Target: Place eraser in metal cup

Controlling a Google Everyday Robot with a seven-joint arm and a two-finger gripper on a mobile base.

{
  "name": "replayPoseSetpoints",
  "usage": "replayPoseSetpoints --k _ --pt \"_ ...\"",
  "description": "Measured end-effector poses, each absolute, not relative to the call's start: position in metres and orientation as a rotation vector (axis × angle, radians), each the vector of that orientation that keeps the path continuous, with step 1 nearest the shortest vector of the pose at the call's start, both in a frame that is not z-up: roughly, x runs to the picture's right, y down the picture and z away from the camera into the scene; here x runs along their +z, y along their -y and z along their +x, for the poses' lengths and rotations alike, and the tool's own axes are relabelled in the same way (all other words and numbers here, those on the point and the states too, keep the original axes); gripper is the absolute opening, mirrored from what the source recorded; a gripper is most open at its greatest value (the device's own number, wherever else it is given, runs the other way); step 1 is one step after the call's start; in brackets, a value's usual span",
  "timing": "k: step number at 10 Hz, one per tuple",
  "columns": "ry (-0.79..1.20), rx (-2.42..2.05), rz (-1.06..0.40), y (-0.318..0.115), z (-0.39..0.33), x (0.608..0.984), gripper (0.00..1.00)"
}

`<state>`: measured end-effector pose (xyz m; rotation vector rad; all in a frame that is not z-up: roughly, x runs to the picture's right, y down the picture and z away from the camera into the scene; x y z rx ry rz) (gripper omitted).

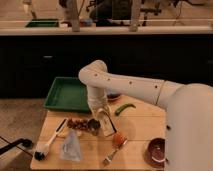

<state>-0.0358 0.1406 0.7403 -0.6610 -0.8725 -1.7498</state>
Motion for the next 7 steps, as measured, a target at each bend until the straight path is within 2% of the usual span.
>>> replayPoseSetpoints --k 7 --pt "1.045 -1.771 -0.560 -0.138 -0.070 0.756 0.02"
